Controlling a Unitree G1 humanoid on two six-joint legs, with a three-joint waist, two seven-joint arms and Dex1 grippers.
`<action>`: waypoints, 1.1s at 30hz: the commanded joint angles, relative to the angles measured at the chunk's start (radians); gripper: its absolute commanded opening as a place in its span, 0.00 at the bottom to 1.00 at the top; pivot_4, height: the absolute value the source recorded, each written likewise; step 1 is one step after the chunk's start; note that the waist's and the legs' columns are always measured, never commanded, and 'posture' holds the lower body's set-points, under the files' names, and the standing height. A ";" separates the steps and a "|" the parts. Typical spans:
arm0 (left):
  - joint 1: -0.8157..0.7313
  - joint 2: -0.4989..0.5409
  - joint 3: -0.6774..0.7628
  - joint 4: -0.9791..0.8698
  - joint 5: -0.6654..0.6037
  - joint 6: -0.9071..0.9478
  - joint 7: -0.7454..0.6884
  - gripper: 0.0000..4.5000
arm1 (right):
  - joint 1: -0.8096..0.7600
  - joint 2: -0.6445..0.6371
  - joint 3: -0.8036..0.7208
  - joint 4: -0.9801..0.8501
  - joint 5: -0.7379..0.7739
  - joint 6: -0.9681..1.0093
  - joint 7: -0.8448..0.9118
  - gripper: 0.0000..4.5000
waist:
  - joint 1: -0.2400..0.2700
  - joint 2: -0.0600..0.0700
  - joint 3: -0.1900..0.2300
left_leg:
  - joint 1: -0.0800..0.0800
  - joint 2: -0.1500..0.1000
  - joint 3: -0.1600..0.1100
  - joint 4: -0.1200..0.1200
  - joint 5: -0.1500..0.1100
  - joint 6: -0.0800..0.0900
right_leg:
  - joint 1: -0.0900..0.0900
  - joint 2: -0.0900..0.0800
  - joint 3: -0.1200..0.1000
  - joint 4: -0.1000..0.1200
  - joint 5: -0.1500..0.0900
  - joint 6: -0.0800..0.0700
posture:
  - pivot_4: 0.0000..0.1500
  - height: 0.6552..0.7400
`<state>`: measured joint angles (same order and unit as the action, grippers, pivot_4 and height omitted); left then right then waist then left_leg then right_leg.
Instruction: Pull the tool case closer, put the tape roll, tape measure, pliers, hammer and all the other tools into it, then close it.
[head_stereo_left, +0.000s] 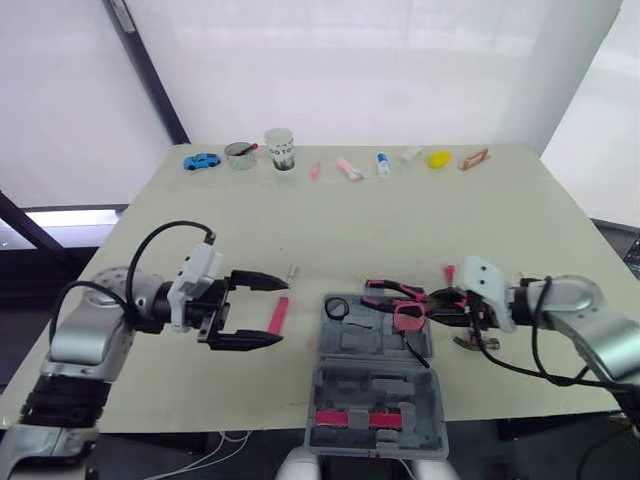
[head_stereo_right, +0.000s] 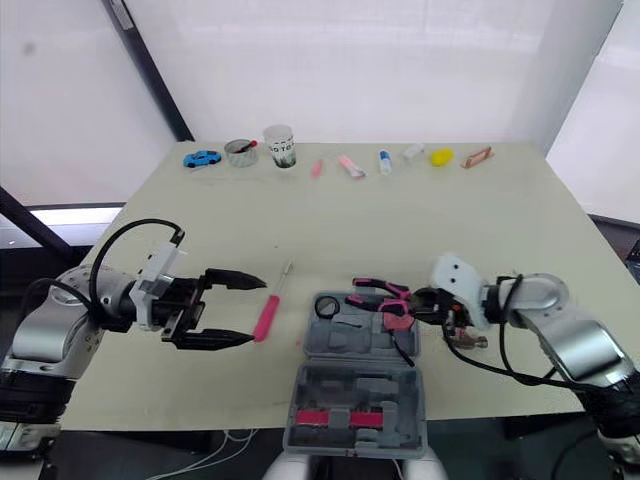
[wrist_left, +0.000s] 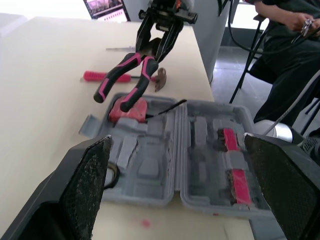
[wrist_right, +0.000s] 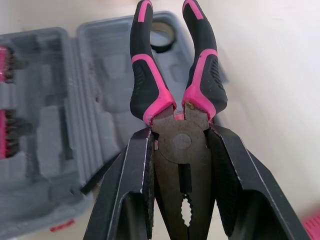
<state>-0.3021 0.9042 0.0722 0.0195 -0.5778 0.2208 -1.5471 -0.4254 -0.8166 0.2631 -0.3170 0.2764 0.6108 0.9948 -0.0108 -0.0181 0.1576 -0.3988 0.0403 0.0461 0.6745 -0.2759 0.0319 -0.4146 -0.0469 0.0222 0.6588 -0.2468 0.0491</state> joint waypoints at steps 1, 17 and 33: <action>0.021 0.038 0.035 0.004 0.006 -0.051 -0.066 1.00 | -0.074 0.024 0.081 -0.023 -0.041 0.042 0.022 0.22 | 0.001 0.000 0.000 | 0.000 0.000 0.000 0.000 0.000 0.000 | 0.000 0.000 0.000 0.000 0.000 0.000 | 1.00 1.00; 0.114 0.102 0.060 0.043 0.002 -0.098 -0.067 1.00 | -0.213 0.170 0.369 0.100 -0.268 0.100 0.005 0.22 | -0.004 -0.002 0.001 | -0.001 0.000 0.001 0.000 0.000 0.000 | -0.002 0.000 -0.001 0.002 0.000 0.000 | 1.00 1.00; 0.115 0.098 0.045 0.045 0.003 -0.105 -0.067 1.00 | -0.182 0.261 0.372 0.190 -0.358 0.002 -0.023 0.45 | -0.007 -0.002 0.001 | 0.000 0.001 0.002 0.001 0.000 0.000 | -0.002 0.000 -0.001 0.004 0.000 -0.001 | 1.00 1.00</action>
<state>-0.1899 0.9947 0.1078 0.0793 -0.5704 0.1253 -1.5551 -0.6103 -0.5577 0.6532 -0.1190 -0.0725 0.6315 0.9775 -0.0182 -0.0200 0.1588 -0.3993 0.0412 0.0477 0.6751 -0.2758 0.0317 -0.4170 -0.0466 0.0211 0.6627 -0.2468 0.0485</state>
